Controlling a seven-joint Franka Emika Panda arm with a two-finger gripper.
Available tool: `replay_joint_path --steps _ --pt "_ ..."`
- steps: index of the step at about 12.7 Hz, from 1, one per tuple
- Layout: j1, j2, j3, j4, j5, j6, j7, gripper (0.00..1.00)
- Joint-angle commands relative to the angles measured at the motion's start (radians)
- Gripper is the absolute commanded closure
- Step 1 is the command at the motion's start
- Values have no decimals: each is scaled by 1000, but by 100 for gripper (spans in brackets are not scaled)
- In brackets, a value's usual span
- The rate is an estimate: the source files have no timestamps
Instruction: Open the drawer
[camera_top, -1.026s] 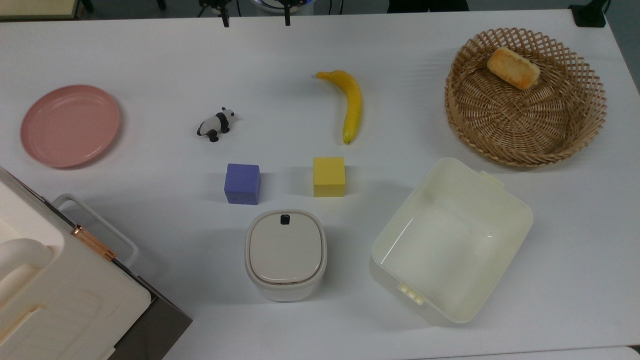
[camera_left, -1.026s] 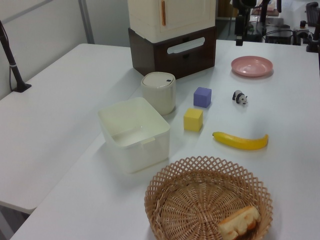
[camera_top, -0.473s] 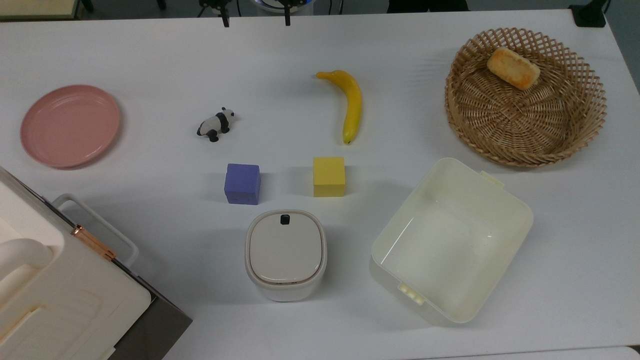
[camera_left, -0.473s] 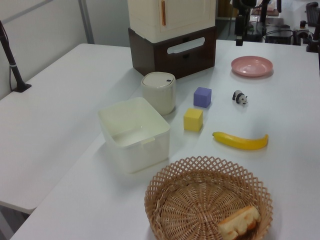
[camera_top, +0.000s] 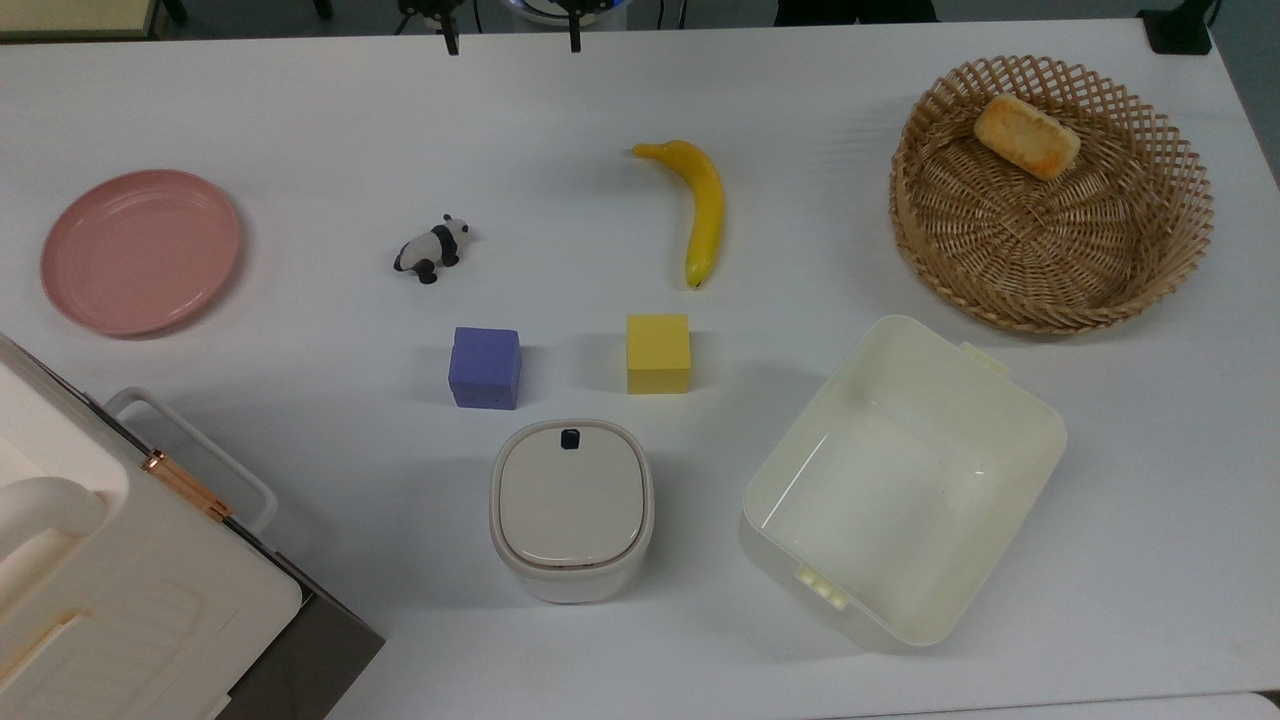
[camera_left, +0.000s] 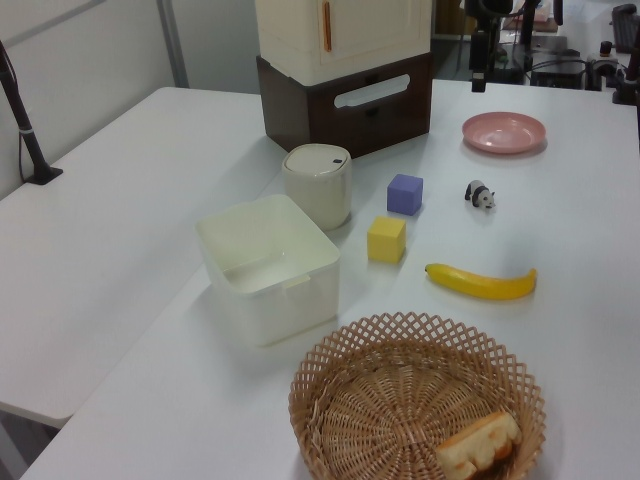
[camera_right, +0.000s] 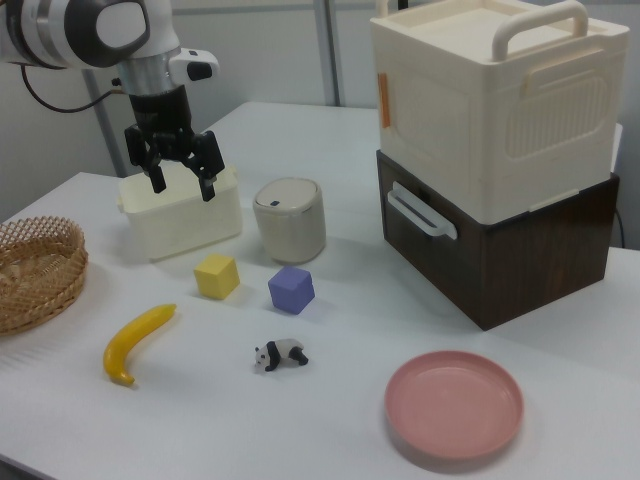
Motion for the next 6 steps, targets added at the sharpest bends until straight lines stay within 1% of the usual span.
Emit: replay_joint_path --steps 1,4,6 --pt "9 -1 -1 2 -4 -16 11 0" --pt "11 1 -1 2 -4 -16 -3 0" --pt "11 2 -1 1 -4 -16 -75 0"
